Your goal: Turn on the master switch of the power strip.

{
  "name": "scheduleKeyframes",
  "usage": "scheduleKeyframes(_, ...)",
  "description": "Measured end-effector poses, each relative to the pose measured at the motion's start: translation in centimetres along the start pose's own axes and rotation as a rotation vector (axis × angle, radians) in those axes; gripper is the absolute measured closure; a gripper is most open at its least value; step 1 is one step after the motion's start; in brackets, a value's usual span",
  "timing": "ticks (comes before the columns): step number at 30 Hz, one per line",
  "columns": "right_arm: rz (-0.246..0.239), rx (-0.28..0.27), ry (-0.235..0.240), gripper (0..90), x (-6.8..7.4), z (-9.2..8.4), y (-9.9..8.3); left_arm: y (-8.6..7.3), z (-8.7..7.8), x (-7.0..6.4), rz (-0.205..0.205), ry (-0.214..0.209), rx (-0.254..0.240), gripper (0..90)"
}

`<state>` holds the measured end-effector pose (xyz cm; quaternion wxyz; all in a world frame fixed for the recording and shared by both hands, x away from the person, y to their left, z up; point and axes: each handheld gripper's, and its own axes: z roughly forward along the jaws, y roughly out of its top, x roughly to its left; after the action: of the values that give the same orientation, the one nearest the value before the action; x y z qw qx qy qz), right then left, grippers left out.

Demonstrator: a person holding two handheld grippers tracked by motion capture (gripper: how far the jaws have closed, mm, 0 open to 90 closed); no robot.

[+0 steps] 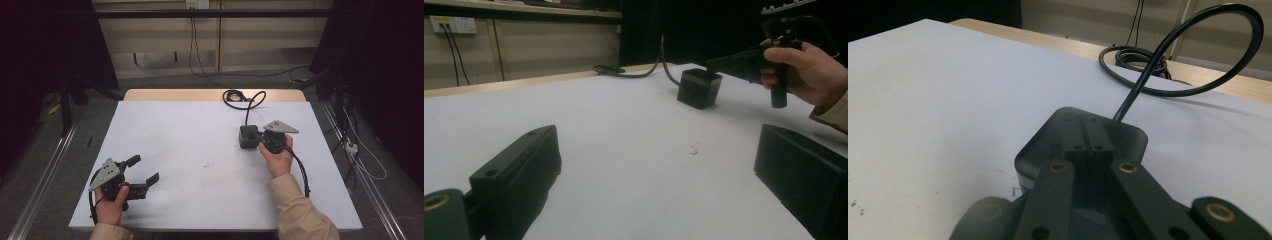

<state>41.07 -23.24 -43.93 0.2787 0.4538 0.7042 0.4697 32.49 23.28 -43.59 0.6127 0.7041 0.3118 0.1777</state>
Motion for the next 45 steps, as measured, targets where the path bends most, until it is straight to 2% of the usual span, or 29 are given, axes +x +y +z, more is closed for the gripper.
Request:
scheduleKeyframes(7, -0.011, -0.005, -0.001, 90.0, 0.03, 0.02, -0.13, -0.01, 0.10, -0.04, 0.000, -0.005, -0.002, 4.4)
scheduleKeyframes(14, 0.001, -0.007, 0.007, 90.0, -0.09, 0.01, -0.19, -0.03, 0.13, -0.08, 0.002, -0.005, 0.003, 4.5)
scheduleKeyframes(33, -0.012, -0.007, 0.004, 90.0, -0.06, 0.05, -0.22, -0.06, 0.15, -0.10, 0.002, -0.006, 0.004, 4.5)
scheduleKeyframes(45, -0.003, -0.004, 0.004, 90.0, -0.04, 0.05, -0.21, -0.07, 0.12, -0.14, 0.005, -0.006, 0.006, 4.5)
